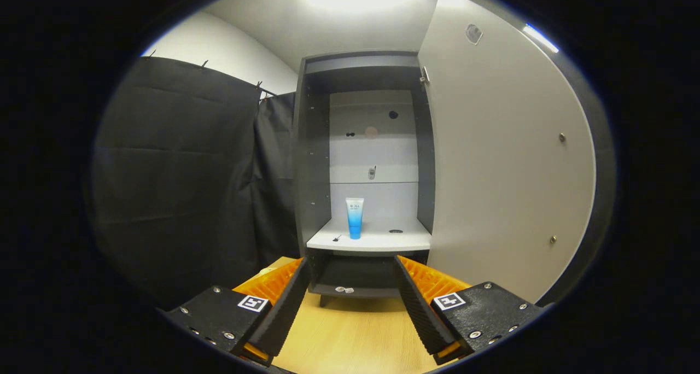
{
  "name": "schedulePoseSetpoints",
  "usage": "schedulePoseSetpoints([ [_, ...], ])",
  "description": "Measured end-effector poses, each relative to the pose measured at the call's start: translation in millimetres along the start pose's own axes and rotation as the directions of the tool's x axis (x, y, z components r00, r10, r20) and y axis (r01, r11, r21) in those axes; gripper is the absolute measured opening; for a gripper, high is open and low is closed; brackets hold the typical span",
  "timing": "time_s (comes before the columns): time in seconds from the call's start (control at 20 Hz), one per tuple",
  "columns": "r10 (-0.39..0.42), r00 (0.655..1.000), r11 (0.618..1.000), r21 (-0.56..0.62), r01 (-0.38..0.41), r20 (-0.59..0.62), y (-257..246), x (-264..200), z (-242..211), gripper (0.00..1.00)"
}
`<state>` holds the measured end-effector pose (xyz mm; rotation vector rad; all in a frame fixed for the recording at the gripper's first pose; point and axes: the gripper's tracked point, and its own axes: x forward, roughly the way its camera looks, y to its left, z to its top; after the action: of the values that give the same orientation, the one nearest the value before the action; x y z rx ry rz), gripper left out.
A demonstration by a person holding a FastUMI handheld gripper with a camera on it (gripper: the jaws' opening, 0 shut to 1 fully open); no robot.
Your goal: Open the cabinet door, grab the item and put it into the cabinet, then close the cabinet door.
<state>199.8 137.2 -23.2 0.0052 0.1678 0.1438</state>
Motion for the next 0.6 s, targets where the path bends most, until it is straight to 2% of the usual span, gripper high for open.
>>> schedulePoseSetpoints([
  [0.25,0.019,1.0,1.0,-0.02,-0.019,0.002,-6,-41,-7,0.94],
  [0.6,-0.048,0.995,0.999,0.002,0.048,0.086,-55,-81,9,0.94],
])
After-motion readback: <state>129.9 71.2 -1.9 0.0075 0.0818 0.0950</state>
